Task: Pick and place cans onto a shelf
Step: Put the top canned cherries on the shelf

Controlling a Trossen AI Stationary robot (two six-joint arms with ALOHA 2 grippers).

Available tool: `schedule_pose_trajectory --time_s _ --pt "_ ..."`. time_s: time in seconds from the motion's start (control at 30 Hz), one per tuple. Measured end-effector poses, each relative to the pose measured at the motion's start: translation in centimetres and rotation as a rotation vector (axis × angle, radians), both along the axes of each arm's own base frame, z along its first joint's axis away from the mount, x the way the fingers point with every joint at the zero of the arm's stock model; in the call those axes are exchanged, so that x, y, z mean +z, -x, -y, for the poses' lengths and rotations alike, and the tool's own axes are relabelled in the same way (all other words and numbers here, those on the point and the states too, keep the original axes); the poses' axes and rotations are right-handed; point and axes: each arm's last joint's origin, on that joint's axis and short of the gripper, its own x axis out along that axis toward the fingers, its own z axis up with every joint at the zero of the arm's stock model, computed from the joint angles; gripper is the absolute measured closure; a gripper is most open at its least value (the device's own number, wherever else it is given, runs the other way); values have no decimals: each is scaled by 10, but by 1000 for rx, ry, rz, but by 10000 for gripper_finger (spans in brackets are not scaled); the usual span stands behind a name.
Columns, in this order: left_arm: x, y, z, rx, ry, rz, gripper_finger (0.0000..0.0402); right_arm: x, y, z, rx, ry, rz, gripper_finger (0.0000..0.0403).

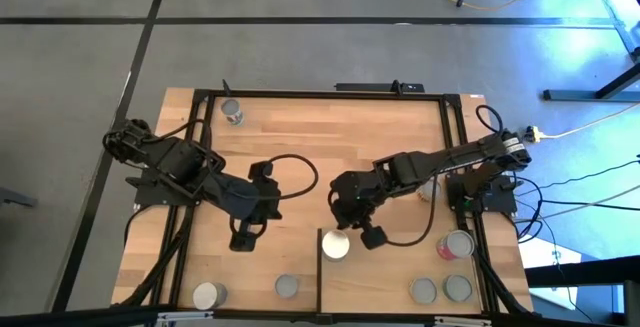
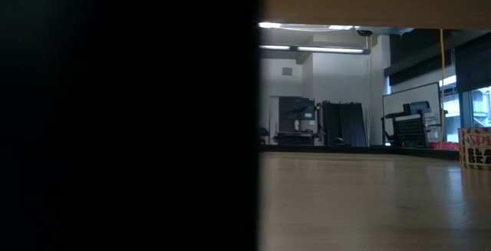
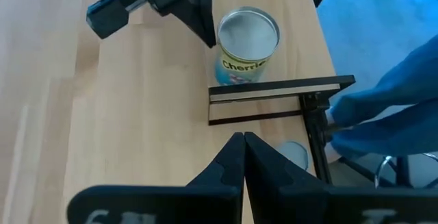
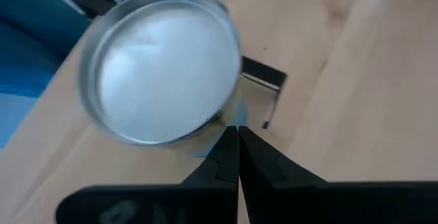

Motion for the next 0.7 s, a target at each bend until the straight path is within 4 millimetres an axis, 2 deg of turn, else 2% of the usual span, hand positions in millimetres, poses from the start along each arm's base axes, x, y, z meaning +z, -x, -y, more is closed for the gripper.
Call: schedule_pose_trajectory --time_s 0.53,0.7 --pt "0 0 0 38 37 -6 401 1 6 -10 256 -125 7 398" --pt "0 0 0 52 52 -6 401 1 11 -9 226 -70 -26 398"
